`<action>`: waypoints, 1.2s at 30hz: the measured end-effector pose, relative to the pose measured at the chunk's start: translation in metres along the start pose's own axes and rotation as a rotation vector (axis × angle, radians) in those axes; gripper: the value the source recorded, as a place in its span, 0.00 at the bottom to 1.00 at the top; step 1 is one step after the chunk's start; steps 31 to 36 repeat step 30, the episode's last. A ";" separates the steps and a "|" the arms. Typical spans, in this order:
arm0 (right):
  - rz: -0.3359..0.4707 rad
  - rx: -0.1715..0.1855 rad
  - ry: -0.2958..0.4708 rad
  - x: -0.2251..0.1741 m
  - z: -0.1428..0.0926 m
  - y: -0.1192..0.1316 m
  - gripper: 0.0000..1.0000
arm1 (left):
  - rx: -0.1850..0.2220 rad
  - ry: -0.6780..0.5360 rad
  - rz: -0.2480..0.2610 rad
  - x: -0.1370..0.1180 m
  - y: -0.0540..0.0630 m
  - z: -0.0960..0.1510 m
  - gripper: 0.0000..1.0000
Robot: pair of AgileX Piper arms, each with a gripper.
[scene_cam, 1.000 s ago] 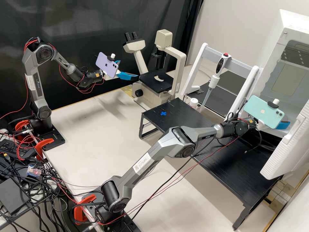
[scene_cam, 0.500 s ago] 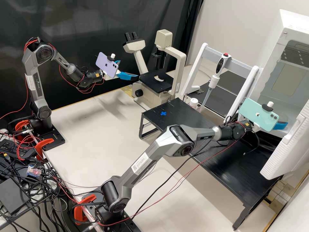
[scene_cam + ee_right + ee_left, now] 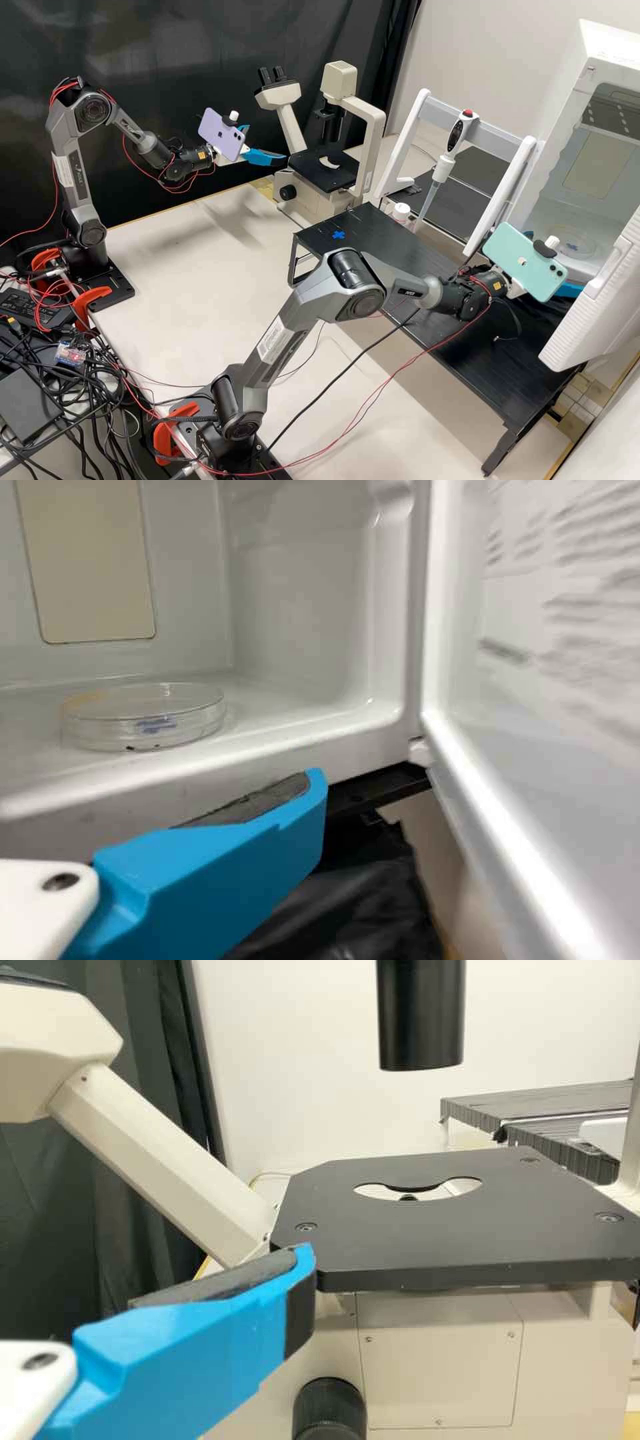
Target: Move the petri dish to the incubator
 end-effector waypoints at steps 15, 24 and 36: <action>0.128 -0.025 0.192 -0.140 -0.022 -0.005 1.00 | 0.000 0.000 0.000 0.000 0.000 0.000 1.00; 0.242 0.057 0.212 -0.225 -0.047 -0.029 1.00 | 0.000 0.000 0.000 0.000 0.000 0.000 1.00; 0.199 0.149 0.244 -0.265 -0.049 -0.043 1.00 | 0.000 0.000 0.000 0.000 0.000 0.000 1.00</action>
